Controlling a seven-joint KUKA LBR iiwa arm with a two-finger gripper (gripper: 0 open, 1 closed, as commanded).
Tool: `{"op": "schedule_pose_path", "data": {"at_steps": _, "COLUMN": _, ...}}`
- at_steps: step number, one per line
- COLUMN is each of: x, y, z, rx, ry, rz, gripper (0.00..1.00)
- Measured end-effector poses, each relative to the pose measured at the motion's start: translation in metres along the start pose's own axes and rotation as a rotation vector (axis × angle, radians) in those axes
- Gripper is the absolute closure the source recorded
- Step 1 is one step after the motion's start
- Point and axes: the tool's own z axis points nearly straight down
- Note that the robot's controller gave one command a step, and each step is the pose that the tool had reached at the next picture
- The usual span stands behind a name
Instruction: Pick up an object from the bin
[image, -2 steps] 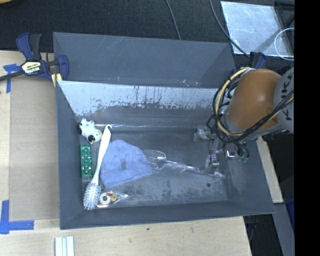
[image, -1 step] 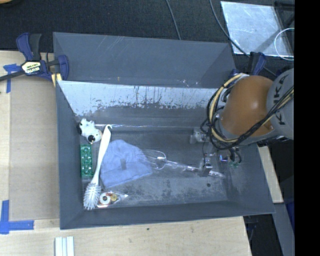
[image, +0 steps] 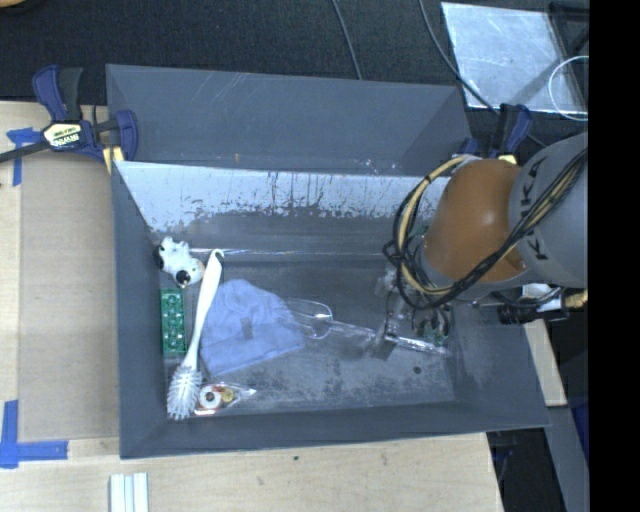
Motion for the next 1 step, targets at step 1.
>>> {"op": "schedule_pose_path", "data": {"at_steps": 1, "x": -0.0005, "y": 0.0036, "z": 0.0084, "rx": -0.001, "ry": -0.008, "rz": -0.036, "gripper": 0.0}}
